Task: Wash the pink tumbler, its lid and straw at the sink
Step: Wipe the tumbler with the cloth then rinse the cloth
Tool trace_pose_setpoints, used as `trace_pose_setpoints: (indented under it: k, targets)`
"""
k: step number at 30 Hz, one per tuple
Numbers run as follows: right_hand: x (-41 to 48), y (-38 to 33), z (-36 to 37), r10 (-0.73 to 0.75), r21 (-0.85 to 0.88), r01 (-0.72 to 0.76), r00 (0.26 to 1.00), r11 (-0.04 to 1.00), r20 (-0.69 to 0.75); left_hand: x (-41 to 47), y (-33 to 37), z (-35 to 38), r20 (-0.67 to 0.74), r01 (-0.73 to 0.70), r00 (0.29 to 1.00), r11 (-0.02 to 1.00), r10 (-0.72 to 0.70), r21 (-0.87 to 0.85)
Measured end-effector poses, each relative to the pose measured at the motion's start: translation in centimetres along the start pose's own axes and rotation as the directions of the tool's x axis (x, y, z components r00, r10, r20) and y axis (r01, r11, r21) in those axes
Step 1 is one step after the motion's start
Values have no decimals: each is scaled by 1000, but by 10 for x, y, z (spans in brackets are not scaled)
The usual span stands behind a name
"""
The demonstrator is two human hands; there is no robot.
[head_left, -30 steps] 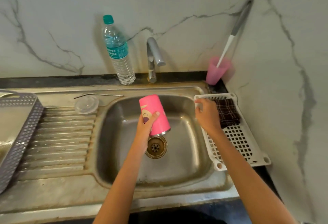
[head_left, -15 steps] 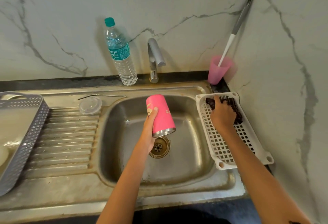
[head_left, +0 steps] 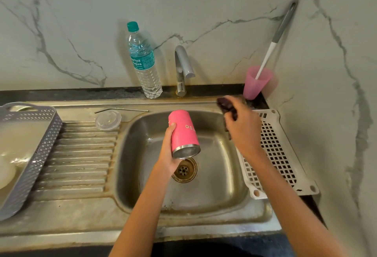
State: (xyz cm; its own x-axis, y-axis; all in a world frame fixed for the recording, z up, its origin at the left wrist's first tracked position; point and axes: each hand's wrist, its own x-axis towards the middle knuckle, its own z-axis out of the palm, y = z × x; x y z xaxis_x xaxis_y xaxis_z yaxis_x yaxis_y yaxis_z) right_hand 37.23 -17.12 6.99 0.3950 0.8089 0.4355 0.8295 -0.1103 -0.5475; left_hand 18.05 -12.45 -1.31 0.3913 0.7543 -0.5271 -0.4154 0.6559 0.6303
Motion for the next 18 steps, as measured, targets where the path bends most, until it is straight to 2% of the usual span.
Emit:
trace_pose_setpoints:
  k: [4, 9, 15, 18]
  targets:
    - [-25, -33, 21, -142, 103, 127, 979, 986, 149, -1, 4, 5, 40, -24, 999, 999, 23, 23]
    - [-49, -37, 58, -169, 340, 101, 970, 935, 177, -4, 15, 8, 86, -40, 996, 998, 37, 44]
    - [-31, -38, 80, -75, 482, -133, 918, 866, 389, -13, 16, 12, 119, -42, 993, 989, 25, 141]
    - [-21, -37, 78, 90, 560, -342, 899, 755, 429, -16, 20, 15, 149, -78, 987, 986, 57, 145]
